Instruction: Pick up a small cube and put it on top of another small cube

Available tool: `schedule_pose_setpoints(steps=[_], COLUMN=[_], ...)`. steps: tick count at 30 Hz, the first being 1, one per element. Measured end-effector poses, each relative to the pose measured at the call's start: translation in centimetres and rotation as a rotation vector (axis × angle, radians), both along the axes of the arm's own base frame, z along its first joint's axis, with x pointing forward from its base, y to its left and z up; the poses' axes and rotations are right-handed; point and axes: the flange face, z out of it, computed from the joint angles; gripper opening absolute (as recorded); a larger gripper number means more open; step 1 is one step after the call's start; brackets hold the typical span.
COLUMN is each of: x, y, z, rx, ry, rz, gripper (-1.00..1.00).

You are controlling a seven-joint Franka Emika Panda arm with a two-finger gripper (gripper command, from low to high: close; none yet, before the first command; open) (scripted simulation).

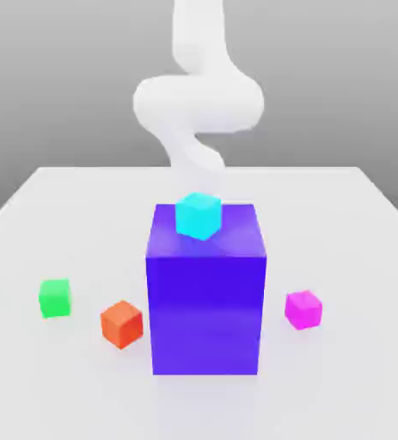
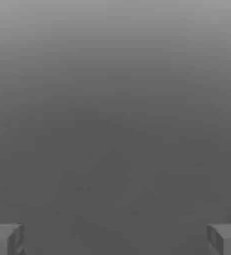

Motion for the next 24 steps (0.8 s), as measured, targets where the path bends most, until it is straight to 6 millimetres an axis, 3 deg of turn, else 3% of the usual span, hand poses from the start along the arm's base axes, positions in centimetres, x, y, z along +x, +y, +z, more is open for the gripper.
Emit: schedule_pose_setpoints(steps=[5, 11, 17, 24], x=[3.4, 3.8, 0.5, -6.7], y=[3.9, 9.5, 14.6, 17.8], z=[-9.4, -20.7, -31.4, -42.1], rx=[-0.114, -0.256, -0.403, -0.575], ry=[0.118, 0.236, 0.336, 0.43], rz=[0.272, 0.611, 0.967, 1.395], gripper=[0.0, 0.0, 0.0, 0.0])
